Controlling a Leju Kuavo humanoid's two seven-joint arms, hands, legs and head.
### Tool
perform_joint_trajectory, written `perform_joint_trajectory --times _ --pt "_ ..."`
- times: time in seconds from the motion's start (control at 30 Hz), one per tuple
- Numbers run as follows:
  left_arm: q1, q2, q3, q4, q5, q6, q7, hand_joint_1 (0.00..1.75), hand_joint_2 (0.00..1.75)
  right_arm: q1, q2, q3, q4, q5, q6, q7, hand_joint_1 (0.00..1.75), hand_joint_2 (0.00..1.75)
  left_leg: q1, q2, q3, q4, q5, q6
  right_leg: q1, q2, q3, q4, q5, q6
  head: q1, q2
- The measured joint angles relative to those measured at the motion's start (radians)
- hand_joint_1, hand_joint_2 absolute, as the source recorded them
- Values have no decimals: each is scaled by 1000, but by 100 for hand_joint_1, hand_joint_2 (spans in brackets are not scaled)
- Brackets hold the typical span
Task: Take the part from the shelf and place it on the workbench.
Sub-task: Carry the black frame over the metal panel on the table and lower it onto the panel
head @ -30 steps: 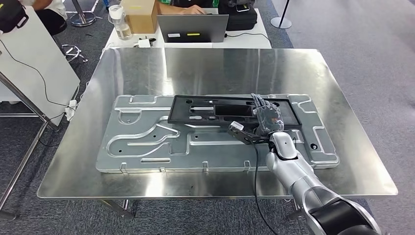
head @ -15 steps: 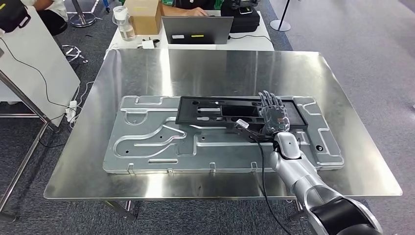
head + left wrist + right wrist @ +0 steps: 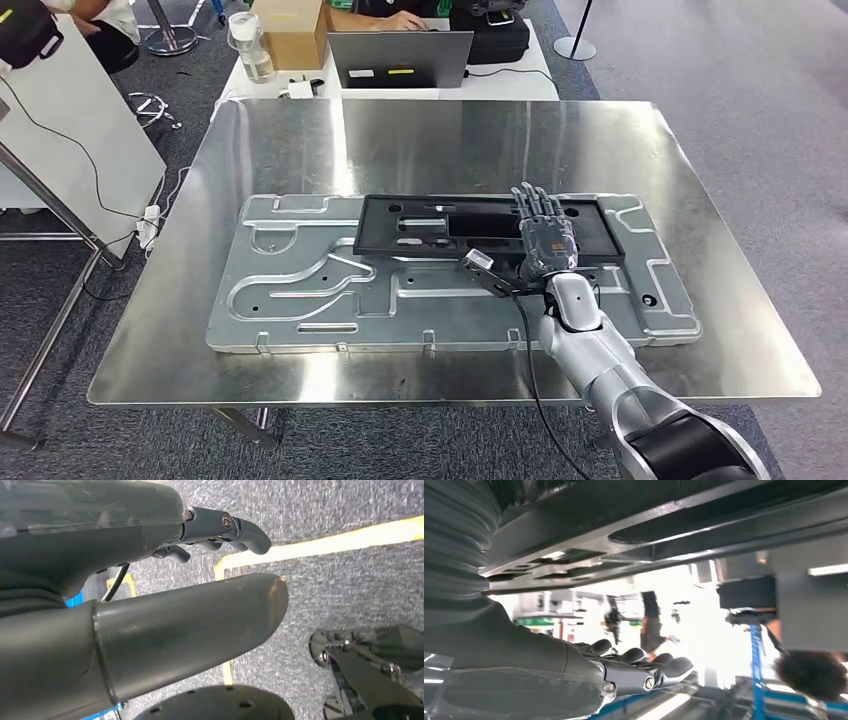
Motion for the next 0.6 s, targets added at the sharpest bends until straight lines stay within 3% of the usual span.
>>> perform_joint_trajectory --times 0.07,0.17,0.2,0.23,0.27,0.33,0.4,0.5,0.53,0.57,0.6 --pt "2 0 8 0 3 0 0 0 0 14 23 24 -51 24 11 4 0 175 -1 0 -15 34 -37 -10 -6 -2 -8 -8 14 -14 0 0" --pt "2 0 15 0 4 0 0 0 0 35 50 66 -116 45 31 20 0 175 0 0 -77 206 -156 -18 -4 -2 -36 -7 32 -26 -1 0" --pt "2 0 16 0 4 0 0 0 0 42 54 76 -131 47 35 23 0 175 0 0 -88 252 -178 -19 -3 -3 -46 -3 37 -26 -1 0" --pt "2 0 17 0 4 0 0 0 0 46 58 83 -143 49 35 22 0 175 0 0 -81 262 -180 -19 -1 -4 -57 1 42 -26 -1 0" --pt "2 0 19 0 5 0 0 0 0 50 62 92 -156 51 34 19 0 175 -1 0 -54 233 -165 -18 0 -4 -68 6 47 -25 -1 0" --pt "1 0 22 0 7 0 1 0 0 59 69 115 -188 58 30 11 0 175 -2 1 37 95 -122 -10 1 -5 -86 17 57 -22 -1 0" --pt "-2 0 30 0 11 1 1 0 0 69 80 150 -234 72 37 11 0 175 -7 1 85 2 -94 -2 2 -3 -96 23 68 -13 -1 0" --pt "-3 0 43 0 19 3 1 0 0 80 99 218 -310 90 60 24 0 175 -12 1 75 -9 -70 13 -1 -1 -100 16 87 4 -1 0" --pt "-4 -1 46 0 20 3 1 0 0 83 103 240 -333 92 66 26 0 175 -11 2 70 -14 -58 20 -2 0 -104 19 80 9 -1 0" --pt "-5 -1 50 0 22 3 1 0 0 85 105 262 -358 92 70 27 0 175 -8 4 61 -19 -43 27 -3 1 -112 34 55 13 -1 0" --pt "-6 -2 54 0 24 3 0 0 0 86 107 286 -382 92 72 28 0 175 -5 5 50 -23 -29 33 -4 2 -124 69 10 17 -1 0"
